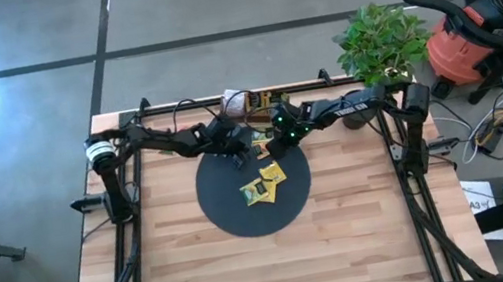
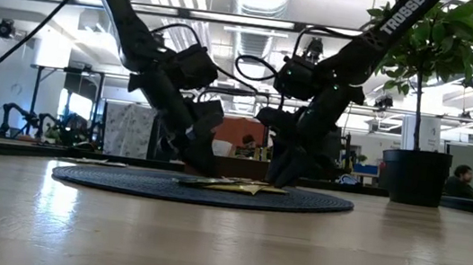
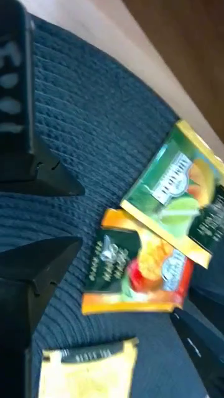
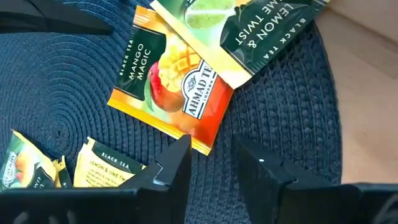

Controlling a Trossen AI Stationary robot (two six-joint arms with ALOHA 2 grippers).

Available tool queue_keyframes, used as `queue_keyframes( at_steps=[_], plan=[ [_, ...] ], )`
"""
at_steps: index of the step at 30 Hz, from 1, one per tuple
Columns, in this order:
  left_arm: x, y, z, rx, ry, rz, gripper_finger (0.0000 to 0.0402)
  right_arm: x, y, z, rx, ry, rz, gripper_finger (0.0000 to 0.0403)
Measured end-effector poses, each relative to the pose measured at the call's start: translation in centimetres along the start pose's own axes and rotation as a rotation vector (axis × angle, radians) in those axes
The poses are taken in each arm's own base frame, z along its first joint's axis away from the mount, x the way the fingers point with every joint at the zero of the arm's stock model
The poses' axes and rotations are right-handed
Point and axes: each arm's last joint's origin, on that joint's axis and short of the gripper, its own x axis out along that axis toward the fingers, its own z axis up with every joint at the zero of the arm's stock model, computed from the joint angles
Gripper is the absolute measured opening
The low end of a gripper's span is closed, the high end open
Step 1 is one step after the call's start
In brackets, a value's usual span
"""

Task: Pick & Place Tea
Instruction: Put the yellow tea bag into the middle section of the wooden organizer

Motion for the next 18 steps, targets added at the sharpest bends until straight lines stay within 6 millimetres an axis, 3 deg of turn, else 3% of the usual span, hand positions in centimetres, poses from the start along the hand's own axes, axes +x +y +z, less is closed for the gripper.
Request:
queue_keyframes(
  at_steps=[12, 18],
  plan=[
    [0.6, -0.4, 2.0, -0.02, -0.072, -0.063, 0.011, -0.1, 1.0, 0.5, -0.025, -0.024, 0.058, 0.0118],
    [-0.6, -0.7, 3.2, -0.029, -0.113, -0.07, 0.011, -0.2, 1.8, 0.6, -0.046, 0.002, 0.114, 0.0119]
  ],
)
